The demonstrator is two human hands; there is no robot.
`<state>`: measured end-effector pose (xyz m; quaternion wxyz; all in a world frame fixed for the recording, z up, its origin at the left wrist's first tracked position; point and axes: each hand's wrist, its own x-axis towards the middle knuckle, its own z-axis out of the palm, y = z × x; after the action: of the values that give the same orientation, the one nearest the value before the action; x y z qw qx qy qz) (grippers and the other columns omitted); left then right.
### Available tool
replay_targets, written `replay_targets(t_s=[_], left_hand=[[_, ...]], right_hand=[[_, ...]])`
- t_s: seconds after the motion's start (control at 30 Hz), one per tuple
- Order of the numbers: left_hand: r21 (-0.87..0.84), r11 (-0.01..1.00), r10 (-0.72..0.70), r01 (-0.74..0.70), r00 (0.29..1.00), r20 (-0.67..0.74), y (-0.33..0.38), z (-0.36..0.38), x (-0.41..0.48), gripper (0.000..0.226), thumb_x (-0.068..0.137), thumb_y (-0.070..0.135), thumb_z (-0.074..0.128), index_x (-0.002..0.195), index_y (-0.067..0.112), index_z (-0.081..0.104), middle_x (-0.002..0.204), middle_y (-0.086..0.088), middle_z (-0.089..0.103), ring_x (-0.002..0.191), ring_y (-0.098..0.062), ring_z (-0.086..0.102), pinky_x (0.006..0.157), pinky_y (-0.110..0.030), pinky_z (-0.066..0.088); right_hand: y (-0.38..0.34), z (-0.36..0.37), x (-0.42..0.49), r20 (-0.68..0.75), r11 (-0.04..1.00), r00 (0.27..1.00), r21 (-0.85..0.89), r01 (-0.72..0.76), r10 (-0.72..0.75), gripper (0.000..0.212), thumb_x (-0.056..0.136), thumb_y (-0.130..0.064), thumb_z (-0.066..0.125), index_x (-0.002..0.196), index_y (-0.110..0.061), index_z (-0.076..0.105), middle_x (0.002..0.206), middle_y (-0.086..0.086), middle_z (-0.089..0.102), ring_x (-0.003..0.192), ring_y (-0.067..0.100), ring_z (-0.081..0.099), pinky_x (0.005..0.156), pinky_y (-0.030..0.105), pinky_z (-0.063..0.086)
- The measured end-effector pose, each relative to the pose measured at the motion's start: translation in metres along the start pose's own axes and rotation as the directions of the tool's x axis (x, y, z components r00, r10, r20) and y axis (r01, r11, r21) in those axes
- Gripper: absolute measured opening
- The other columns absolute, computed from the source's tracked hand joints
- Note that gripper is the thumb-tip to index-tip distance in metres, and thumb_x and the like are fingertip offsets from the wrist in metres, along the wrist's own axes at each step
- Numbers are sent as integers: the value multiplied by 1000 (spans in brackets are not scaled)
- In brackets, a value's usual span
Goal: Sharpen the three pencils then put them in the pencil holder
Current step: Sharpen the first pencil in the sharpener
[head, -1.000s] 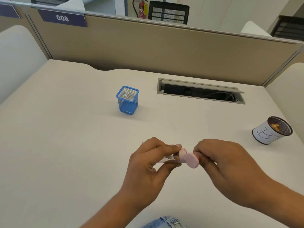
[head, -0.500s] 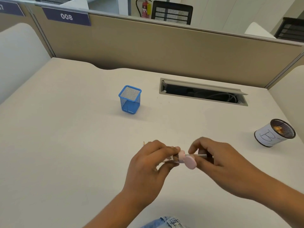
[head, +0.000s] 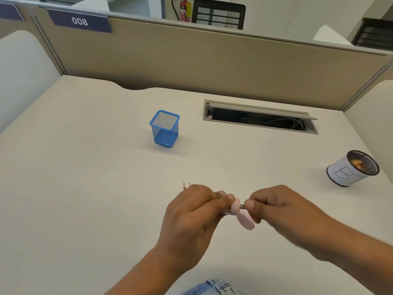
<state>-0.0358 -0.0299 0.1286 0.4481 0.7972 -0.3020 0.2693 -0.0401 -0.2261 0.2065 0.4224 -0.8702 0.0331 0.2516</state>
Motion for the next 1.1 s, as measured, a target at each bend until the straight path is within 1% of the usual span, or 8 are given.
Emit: replay_targets(t_s=[0.07, 0.17, 0.4, 0.53, 0.67, 0.83, 0.97, 1.1], left_hand=[[90, 993, 70, -71, 997, 19, -2, 1, -2, 11, 90, 10, 69, 99, 7, 74, 80, -6, 69, 73, -24, 64, 62, -37, 52], [158, 982, 94, -103, 993, 67, -5, 2, -6, 12, 91, 13, 68, 99, 7, 75, 82, -5, 69, 74, -24, 65, 60, -37, 51], [209, 974, -108, 83, 988, 113, -14, 6, -13, 18, 87, 30, 69, 103, 22, 72, 102, 14, 73, 97, -16, 64, 89, -37, 45], [229, 965, -155, 127, 982, 111, -15, 6, -13, 21, 86, 35, 66, 104, 27, 71, 103, 18, 72, 96, -12, 62, 86, -34, 44], [250, 951, -215, 181, 970, 114, -19, 8, -16, 24, 85, 36, 66, 107, 28, 70, 103, 18, 72, 95, -9, 61, 87, -30, 42], [120, 893, -446, 433, 887, 117, -26, 5, -19, 26, 84, 38, 65, 110, 37, 67, 103, 25, 70, 98, -1, 62, 89, -29, 47], [44, 815, -577, 578, 802, 158, -24, 10, -21, 28, 90, 41, 56, 114, 54, 50, 100, 42, 61, 94, 6, 60, 79, -13, 47], [33, 782, -613, 623, 758, 221, -26, 18, -30, 24, 93, 51, 47, 116, 55, 47, 96, 31, 66, 85, 3, 61, 70, -15, 45]], right_hand=[[-4, -3, 3, 224, 896, 945, 324, -304, 240, 43, 99, -29, 51, 58, -17, 51, 57, -4, 20, 49, 13, 14, 43, 20, 13], [-4, -4, 5, 364, 801, 870, 378, -464, 332, 43, 100, -31, 47, 59, -19, 48, 61, -4, 16, 50, 12, 9, 42, 20, 8], [-3, -1, 13, 194, 963, 956, 112, -243, 219, 46, 99, -38, 48, 57, -19, 45, 54, -5, 27, 50, 15, 22, 48, 23, 22], [1, 3, 15, 136, 981, 973, 28, -190, 185, 47, 99, -42, 47, 57, -20, 51, 54, -6, 33, 54, 18, 27, 51, 26, 26], [4, -2, 17, 58, 987, 987, -63, -149, 152, 48, 98, -43, 45, 56, -21, 52, 65, 7, 33, 54, 20, 25, 49, 28, 23], [15, -10, 24, -28, 988, 990, 77, -132, 135, 42, 99, -35, 49, 64, -17, 64, 54, -8, 48, 56, 18, 41, 58, 30, 38], [33, -1, 44, -172, 971, 976, 217, -98, 137, 27, 96, -26, 58, 76, -12, 70, 66, -5, 59, 60, 14, 52, 60, 27, 44], [58, 13, 74, -344, 962, 926, 264, -64, 156, 18, 91, -25, 66, 79, -15, 74, 71, -5, 61, 65, 15, 49, 61, 25, 40]])
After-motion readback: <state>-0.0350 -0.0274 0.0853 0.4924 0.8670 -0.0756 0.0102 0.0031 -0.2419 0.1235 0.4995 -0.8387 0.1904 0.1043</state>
